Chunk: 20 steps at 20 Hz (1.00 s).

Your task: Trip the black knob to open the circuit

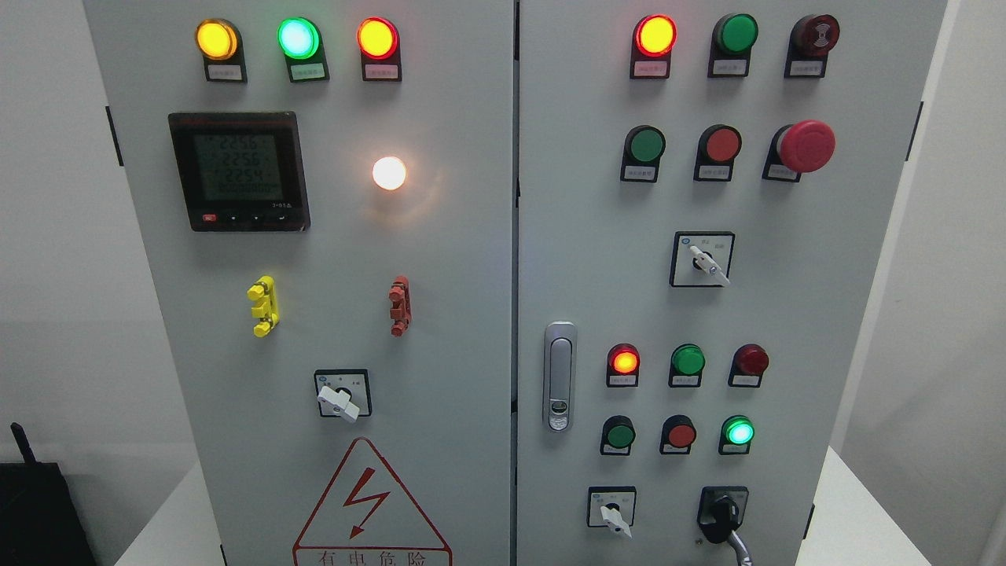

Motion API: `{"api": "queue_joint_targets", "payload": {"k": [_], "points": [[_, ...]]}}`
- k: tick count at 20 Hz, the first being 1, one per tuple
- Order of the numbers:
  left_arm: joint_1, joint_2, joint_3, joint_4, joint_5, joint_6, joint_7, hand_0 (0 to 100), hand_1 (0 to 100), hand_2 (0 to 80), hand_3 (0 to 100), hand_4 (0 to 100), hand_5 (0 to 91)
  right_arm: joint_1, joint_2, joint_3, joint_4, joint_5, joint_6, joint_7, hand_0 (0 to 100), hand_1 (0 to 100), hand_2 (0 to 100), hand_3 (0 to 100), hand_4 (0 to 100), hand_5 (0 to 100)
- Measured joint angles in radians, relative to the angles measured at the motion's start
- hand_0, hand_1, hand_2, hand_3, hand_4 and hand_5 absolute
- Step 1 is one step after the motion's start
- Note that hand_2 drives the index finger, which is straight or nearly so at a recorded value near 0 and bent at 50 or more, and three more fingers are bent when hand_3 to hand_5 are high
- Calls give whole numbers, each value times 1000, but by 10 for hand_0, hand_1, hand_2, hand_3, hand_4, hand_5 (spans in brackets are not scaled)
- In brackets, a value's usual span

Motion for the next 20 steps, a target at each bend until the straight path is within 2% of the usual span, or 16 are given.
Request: {"api": "queue_joint_targets", "payload": {"k": [20], "points": [[0,0,0,0,0,0,0,120,389,0,0,0,0,0,-2,-28,-1,-13,0,14,134,233,35,1000,1000,1000]]}}
